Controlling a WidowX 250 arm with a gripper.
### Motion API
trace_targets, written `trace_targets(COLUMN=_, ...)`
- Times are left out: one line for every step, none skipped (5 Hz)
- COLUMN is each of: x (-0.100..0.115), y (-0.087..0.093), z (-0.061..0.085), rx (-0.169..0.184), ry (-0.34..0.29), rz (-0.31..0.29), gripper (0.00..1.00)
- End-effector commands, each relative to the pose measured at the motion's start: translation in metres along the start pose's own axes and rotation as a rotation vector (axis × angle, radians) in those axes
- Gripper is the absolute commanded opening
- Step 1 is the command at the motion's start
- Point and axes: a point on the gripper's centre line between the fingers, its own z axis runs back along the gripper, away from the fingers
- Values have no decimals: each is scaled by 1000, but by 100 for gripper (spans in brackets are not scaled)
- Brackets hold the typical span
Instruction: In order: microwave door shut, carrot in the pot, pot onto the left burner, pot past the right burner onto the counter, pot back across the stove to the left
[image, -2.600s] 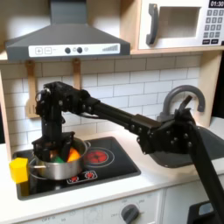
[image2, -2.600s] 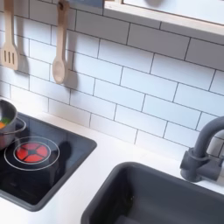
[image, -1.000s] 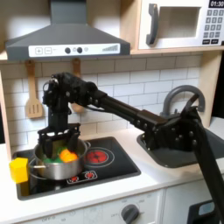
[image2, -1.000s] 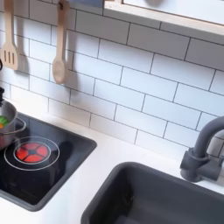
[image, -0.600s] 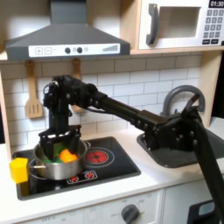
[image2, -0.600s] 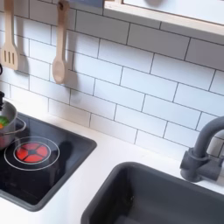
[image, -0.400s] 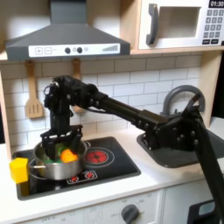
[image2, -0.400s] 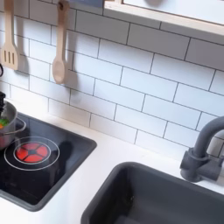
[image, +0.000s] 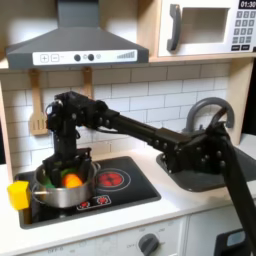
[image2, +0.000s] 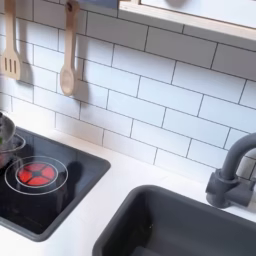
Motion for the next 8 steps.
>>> trace_targets(x=0, y=-2, z=0, rx=-41, ry=-15, rz=0, gripper=100)
trace_targets(x=2, y=-3, z=2, rx=-45, ry=-21, rz=-5, gripper=0)
trace_targets(x=3, y=-10, z=5, rx=-40, ry=-27, rz=-34, gripper=0)
trace_targets(x=3, y=-4, z=5, rx=-33, ry=-24, rz=-27, gripper=0)
trace_targets(x=2, y=-4, z=12, rx=-17, ry=-42, rz=-31, gripper=0)
trace_targets(x=4, y=-4, z=17, rx=-20, ry=-55, rz=-35, gripper=0)
trace_targets(x=4, y=-8, z=14, rx=-27, ry=-47, rz=-44, gripper=0)
trace_targets(x=3, y=-9, z=20, rx=-14, ry=-56, rz=-58, gripper=0)
